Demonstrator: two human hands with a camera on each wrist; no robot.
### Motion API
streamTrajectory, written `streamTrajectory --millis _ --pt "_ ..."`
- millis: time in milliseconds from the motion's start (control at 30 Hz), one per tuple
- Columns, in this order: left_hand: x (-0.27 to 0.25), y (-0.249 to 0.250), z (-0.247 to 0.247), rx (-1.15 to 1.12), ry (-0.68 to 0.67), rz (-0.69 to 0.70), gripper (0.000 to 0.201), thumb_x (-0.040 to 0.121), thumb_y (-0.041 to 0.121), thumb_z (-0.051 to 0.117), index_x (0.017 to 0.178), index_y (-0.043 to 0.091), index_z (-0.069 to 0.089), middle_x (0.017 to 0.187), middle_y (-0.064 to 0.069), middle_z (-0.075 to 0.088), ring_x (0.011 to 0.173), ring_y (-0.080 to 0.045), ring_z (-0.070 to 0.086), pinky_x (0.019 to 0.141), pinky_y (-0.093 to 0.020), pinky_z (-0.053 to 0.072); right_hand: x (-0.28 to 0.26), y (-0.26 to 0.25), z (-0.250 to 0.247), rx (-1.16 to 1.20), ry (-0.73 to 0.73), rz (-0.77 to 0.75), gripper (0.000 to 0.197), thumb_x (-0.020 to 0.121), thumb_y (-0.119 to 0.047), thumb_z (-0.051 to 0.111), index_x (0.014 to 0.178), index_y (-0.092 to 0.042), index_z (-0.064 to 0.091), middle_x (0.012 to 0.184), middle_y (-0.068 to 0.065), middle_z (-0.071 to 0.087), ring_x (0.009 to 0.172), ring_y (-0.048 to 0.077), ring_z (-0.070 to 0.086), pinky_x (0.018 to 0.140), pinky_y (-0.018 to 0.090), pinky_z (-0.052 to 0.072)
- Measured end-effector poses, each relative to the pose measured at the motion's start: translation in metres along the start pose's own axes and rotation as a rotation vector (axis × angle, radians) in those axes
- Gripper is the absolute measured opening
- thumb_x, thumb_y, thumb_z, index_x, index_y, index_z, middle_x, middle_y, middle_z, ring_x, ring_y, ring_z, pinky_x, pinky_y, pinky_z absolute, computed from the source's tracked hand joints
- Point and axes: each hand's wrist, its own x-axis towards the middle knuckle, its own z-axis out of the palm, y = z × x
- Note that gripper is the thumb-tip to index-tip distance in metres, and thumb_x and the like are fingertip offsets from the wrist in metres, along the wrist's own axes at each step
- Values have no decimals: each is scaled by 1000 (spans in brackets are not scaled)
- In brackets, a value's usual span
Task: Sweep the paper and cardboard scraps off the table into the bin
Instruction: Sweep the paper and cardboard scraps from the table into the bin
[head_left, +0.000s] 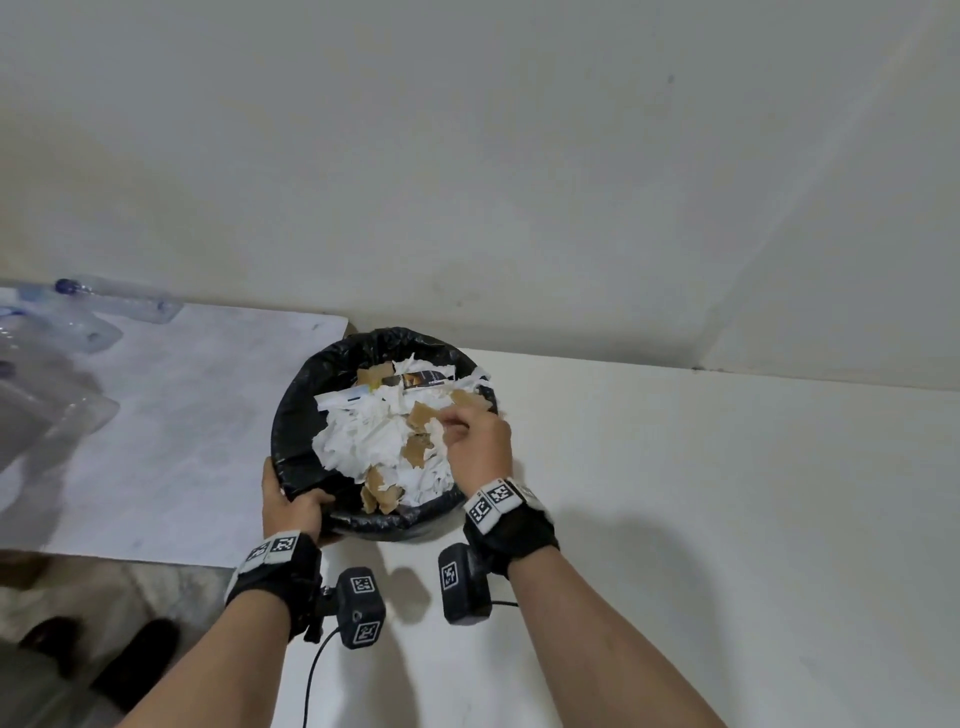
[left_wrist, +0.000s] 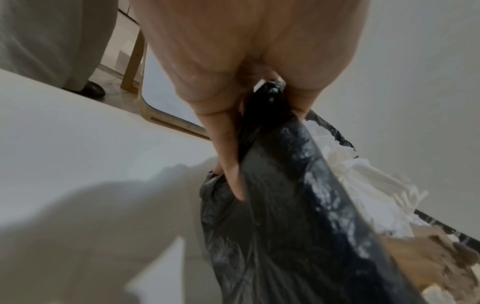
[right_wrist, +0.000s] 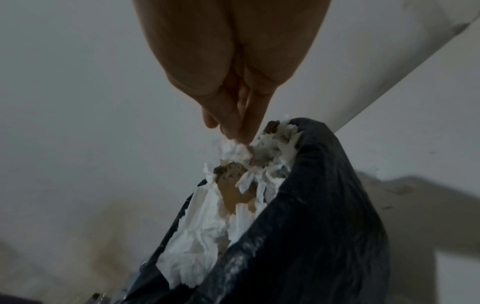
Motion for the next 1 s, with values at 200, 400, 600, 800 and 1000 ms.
streamTrajectory --millis 200,400,600,800,1000 --pt "12 4 9 -29 12 9 88 76 -15 50 138 48 42 123 -7 62 93 -42 64 65 -61 58 36 29 -48 132 324 -55 25 87 4 54 99 -9 72 96 2 71 87 11 65 80 15 51" --pt "26 3 17 -63 68 -8 88 78 -14 51 142 46 40 121 -3 61 88 -39 63 63 -48 58 54 113 -75 -141 199 228 24 83 0 56 99 -6 73 98 14 71 86 23 64 69 13 41" --pt "44 12 20 -54 99 -10 94 80 -15 49 148 47 33 129 -2 57 95 -41 64 68 -52 58 54 162 -31 -484 -192 320 33 85 -19 65 116 -10 66 122 10 62 113 26 58 95 28 41" --pt "61 15 26 -85 130 -6 94 81 -15 50 151 45 30 134 -3 55 86 -35 65 52 -45 60 69 166 2 -469 -239 388 47 84 -18 67 127 -4 55 130 13 53 122 28 51 98 32 42" --pt "65 11 25 -107 135 -18 95 80 -16 49 151 45 31 132 -1 56 89 -35 65 46 -41 58 74 162 18 -657 -329 304 32 90 -11 56 121 -1 58 130 14 51 124 30 47 100 32 39"
